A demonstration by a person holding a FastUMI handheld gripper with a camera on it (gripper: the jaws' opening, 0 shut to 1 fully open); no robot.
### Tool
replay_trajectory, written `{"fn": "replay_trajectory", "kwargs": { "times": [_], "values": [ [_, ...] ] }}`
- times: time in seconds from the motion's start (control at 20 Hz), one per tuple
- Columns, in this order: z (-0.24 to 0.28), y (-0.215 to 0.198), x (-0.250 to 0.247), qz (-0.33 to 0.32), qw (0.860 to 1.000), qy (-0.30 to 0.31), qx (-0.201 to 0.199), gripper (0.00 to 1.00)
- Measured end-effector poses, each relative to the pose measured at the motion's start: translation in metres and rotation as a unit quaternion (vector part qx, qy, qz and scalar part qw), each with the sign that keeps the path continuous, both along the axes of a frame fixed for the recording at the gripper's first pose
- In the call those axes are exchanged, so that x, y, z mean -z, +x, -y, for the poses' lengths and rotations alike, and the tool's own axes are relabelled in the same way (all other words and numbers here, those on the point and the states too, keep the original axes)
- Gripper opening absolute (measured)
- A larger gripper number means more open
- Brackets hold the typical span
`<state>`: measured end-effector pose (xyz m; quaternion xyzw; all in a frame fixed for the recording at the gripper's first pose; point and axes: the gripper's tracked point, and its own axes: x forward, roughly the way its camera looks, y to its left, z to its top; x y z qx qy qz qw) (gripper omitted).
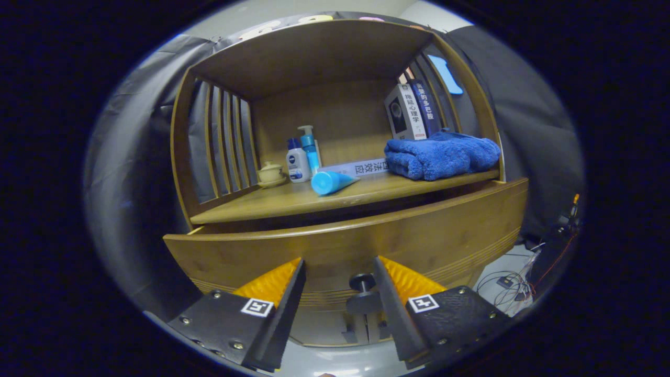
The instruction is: Pull open the drawer, take out the items inside it, and place them on the countertop above the cabinet.
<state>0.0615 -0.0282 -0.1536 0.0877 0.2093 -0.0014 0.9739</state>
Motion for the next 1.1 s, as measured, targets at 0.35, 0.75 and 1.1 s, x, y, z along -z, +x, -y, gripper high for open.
{"fn": "replay_trajectory", "kwargs": {
  "times": [0.35,0.75,1.1],
  "values": [
    [-0.002,0.026,0.007,-0.009,1.0,0.001,0.0,0.79],
    [-0.006,0.04,0.006,-0.008,1.0,0.011,0.003,0.79],
    [-0.006,0.043,0.006,0.006,1.0,0.023,0.011,0.79]
  ]
}}
